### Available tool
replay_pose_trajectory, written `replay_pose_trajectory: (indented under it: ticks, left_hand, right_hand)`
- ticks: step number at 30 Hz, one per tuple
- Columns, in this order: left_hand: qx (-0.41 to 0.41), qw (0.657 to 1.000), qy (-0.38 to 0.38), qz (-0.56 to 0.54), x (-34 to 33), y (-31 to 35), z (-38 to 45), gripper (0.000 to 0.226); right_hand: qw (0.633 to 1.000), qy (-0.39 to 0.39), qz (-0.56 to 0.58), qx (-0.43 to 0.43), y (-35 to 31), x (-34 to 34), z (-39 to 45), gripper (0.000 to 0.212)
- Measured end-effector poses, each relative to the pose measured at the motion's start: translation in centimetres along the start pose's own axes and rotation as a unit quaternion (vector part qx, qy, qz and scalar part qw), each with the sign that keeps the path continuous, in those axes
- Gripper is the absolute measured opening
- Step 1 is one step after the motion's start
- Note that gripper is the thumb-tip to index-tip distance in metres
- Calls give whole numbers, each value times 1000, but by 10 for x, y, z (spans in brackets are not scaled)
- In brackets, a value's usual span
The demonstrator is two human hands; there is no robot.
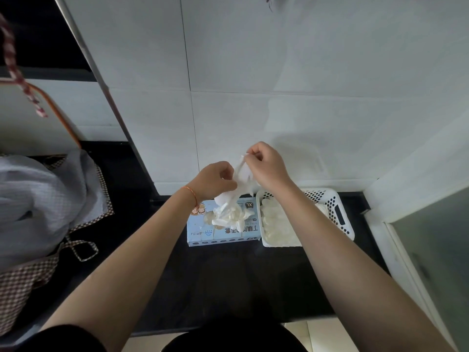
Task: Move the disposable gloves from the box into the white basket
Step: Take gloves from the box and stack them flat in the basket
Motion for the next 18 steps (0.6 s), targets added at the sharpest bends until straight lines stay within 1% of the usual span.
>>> replay_pose_trajectory:
  ticks: [1,2,4,5,7,9,12,13,15,17,18]
  left_hand:
    - [4,999,-32,-43,-3,0,-2,9]
    - [2,994,-66,-85,-6,-2,-4,11]
    - [19,980,-126,-150,-11,-4,-11,29]
    - [28,974,-144,-170,-13,-6,-14,32]
    - [44,971,-151,-181,-15,-8,-19,34]
    - [53,972,-137,-185,-14,-6,-22,33]
    - [46,967,-117,-220,-9,-6,-23,31]
    - [37,962,-119,-241,-7,-4,-24,35]
    - [21,941,-140,-308,-8,-5,-25,40]
    - [28,921,-142,-363,-9,-10,-24,31]
    - [38,920,-139,-364,-9,-13,-24,25]
  right_hand:
    - [1000,-1,-5,5,-1,0,-1,7]
    - [1000,-1,-10,10,-2,-1,-2,6]
    - [1000,3,-12,19,-4,1,-5,4]
    - [1000,10,-11,23,-5,3,-5,4]
    - [999,31,-8,27,-7,9,-7,4]
    - [998,52,-5,32,-10,16,-8,4]
    - [997,73,-5,34,-15,26,-7,5]
    - [996,78,-8,33,-17,29,-7,5]
    - [996,89,-6,24,-18,34,-6,3]
    - [996,94,-1,-2,-12,37,-4,4]
    - [996,90,-6,-24,-6,37,-4,7]
Point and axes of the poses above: each hand's wrist, its own z-axis towards the middle knuckle, its own x-axis out of the back of the hand, y = z × x, the point moved 6 cm from there along z, towards the middle knuckle, and after that the axes turned 11 degrees about z, right-handed, at the moved point
